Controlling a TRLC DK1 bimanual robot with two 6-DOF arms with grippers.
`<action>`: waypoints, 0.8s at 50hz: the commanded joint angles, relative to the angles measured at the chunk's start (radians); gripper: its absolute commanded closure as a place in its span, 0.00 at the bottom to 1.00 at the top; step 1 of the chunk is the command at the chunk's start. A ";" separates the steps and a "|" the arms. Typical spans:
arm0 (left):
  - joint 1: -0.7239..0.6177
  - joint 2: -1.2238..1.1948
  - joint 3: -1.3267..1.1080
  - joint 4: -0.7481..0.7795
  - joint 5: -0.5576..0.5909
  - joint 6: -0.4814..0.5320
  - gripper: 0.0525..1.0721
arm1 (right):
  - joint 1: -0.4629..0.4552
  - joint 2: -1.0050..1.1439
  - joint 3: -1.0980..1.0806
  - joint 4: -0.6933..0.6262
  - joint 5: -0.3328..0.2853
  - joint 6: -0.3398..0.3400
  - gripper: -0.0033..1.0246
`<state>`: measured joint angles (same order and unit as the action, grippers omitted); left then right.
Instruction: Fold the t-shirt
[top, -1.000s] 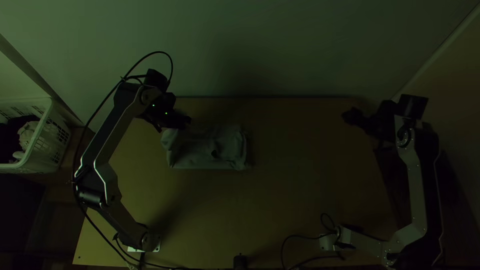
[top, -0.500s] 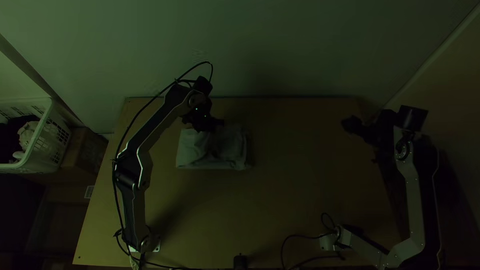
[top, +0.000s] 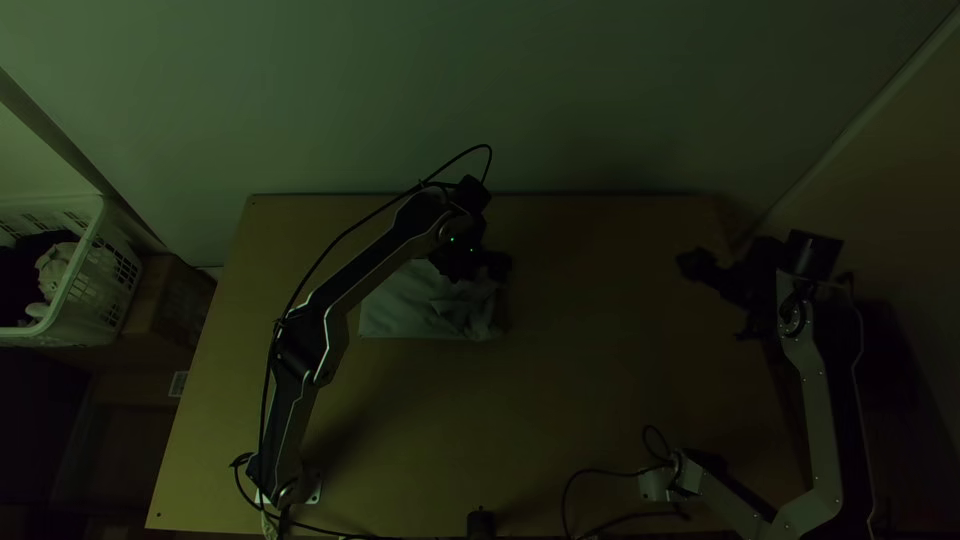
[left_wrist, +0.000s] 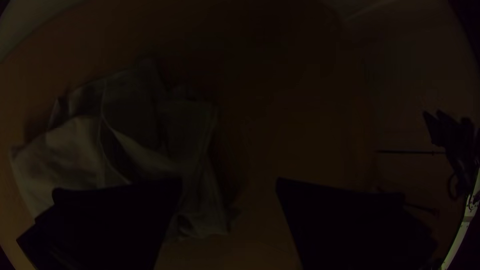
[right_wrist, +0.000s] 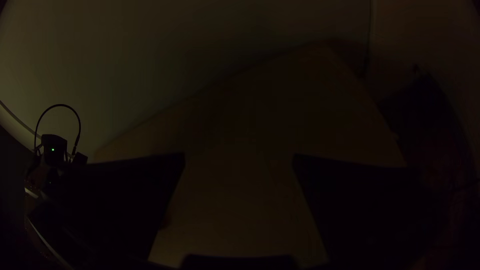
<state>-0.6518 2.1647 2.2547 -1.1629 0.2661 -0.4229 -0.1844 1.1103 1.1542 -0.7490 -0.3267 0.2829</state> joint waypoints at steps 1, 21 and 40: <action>0.017 -0.026 0.031 -0.006 0.033 -0.030 0.04 | 0.011 -0.020 -0.017 0.025 -0.005 -0.004 0.04; 0.201 -0.217 -0.021 -0.049 0.012 0.099 0.04 | 0.043 -0.044 0.019 0.128 -0.002 -0.045 0.04; 0.523 -0.473 -0.084 -0.038 0.001 0.268 0.04 | 0.025 -0.156 0.076 0.264 0.086 -0.111 0.04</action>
<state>-0.1967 1.7756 2.2101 -1.1946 0.2764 -0.2104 -0.1532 0.9970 1.1858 -0.5072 -0.2672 0.2028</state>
